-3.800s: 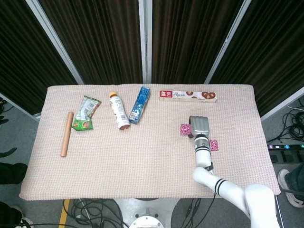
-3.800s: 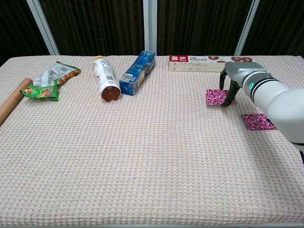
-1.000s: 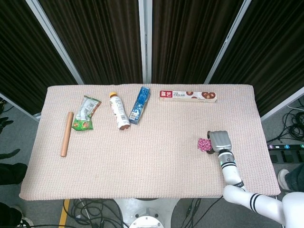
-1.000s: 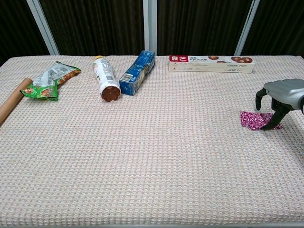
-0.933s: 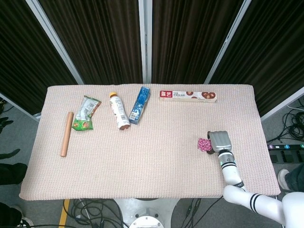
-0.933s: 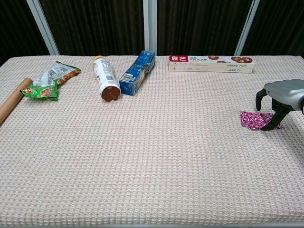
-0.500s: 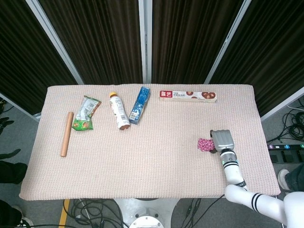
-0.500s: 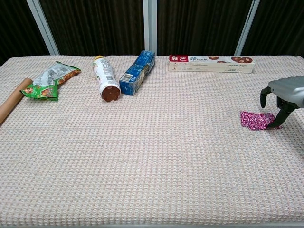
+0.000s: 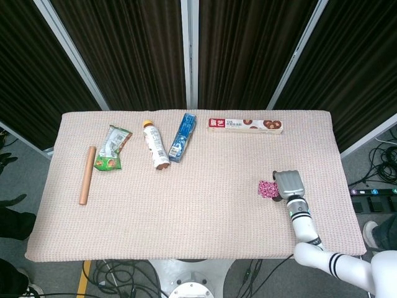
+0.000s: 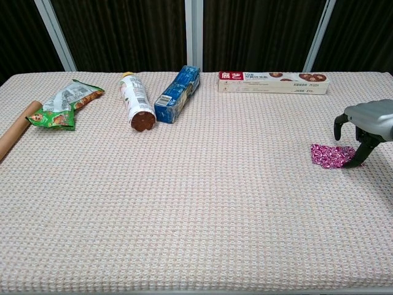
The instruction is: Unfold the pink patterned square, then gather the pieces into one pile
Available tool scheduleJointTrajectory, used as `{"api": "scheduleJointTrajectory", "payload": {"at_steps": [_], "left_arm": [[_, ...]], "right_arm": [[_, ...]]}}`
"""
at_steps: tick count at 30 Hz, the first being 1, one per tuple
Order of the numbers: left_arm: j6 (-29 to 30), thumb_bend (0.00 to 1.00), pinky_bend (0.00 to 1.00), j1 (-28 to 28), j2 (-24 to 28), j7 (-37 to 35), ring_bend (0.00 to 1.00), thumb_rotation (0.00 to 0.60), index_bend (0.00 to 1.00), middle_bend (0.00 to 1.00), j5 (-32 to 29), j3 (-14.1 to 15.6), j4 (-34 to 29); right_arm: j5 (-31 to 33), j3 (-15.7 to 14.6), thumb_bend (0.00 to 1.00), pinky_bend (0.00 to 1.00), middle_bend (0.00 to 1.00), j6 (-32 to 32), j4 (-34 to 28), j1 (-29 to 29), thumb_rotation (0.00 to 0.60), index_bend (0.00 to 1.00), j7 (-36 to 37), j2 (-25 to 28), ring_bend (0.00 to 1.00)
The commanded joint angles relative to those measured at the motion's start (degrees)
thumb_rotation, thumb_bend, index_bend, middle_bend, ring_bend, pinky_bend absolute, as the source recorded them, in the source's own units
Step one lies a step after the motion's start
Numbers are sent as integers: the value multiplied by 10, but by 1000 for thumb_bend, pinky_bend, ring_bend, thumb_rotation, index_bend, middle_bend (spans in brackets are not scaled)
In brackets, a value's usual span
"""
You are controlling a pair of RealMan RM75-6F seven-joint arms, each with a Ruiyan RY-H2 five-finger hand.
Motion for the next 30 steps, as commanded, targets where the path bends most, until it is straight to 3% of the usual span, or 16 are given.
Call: {"api": "scheduleJointTrajectory", "payload": {"at_steps": [1,23,30], "left_arm": [[-1,50,264,-1,-1,1,165,600,230,226,0,0,0],[-7,51,264,-5,-1,11,165,600,230,226,-6,-4,-10],[-1,51,264,-5,6,14,165,600,230,226,-4,-6,-18]], "right_arm": [[4,-2,0,1000,1000,-1,4,-1,499,369,-2,-1,1000],[7,2,0,1000,1000,-7,36,-1,501,367,0,-7,1000],[-17,17,0,1000,1000,21,-21,-6,496,363,20,27,1000]]}}
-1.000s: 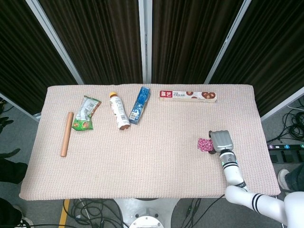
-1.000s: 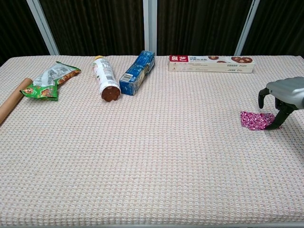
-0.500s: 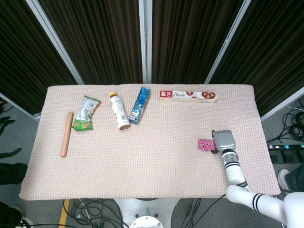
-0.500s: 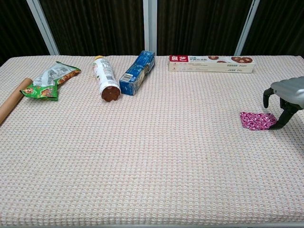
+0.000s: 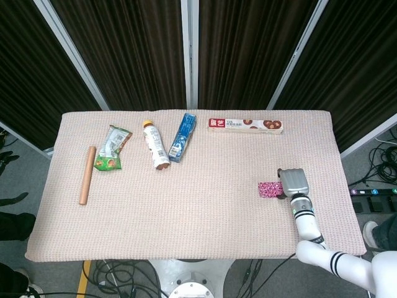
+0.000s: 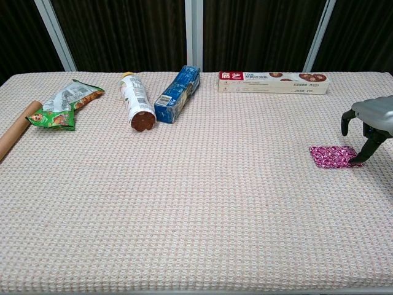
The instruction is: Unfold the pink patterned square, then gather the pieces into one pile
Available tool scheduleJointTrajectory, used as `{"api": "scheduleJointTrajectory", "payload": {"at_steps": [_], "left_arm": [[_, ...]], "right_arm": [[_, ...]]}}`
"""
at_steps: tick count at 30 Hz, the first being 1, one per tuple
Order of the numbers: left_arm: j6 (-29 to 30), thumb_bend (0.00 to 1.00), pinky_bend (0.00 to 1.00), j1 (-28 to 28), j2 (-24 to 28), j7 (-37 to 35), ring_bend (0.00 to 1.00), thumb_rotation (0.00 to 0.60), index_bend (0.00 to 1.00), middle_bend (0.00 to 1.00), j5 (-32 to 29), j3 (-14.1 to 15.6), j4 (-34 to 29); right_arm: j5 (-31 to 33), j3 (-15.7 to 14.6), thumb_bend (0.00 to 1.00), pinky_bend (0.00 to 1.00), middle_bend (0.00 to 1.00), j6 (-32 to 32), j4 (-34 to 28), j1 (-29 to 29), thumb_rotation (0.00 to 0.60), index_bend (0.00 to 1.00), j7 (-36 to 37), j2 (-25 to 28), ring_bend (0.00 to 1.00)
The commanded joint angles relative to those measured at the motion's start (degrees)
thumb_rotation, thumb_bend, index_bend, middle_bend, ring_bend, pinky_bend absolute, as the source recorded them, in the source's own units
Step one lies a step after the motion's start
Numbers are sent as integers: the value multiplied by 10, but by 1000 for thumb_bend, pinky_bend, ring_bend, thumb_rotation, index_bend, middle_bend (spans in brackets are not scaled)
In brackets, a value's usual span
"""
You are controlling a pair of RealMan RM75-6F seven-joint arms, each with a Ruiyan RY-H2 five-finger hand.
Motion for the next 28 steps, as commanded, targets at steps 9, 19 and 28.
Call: {"api": "scheduleJointTrajectory", "payload": {"at_steps": [9,19,28], "left_arm": [[11,51,264,-3,15,31,165,600,230,226,6,-3,-41],[10,50,264,-4,12,74,165,600,230,226,8,1,-71],[-6,51,264,-12,14,83,165,600,231,225,8,3,-85]], "right_arm": [[-104,48,0,935,958,86,-165,-53,428,381,162,140,869],[-270,40,0,330,151,224,-57,-143,253,151,380,169,81],[-258,21,0,297,138,274,-40,-208,224,151,309,196,44]]}}
